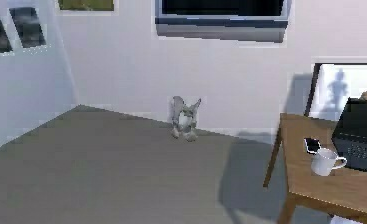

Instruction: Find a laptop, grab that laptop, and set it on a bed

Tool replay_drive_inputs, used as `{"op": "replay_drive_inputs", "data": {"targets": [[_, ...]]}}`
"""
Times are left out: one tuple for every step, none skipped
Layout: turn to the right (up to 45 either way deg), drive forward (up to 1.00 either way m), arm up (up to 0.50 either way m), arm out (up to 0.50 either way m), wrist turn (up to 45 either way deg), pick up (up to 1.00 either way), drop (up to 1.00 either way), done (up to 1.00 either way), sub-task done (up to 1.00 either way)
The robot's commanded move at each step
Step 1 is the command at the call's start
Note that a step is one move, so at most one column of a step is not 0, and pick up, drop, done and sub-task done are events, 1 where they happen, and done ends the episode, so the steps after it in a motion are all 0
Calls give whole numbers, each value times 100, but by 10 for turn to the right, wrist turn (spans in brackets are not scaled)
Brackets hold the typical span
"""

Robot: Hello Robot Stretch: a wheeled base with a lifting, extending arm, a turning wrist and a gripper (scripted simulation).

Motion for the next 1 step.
{"op": "replay_drive_inputs", "data": {"targets": [[-360,0,0,0,0,0,0,0,0]]}}
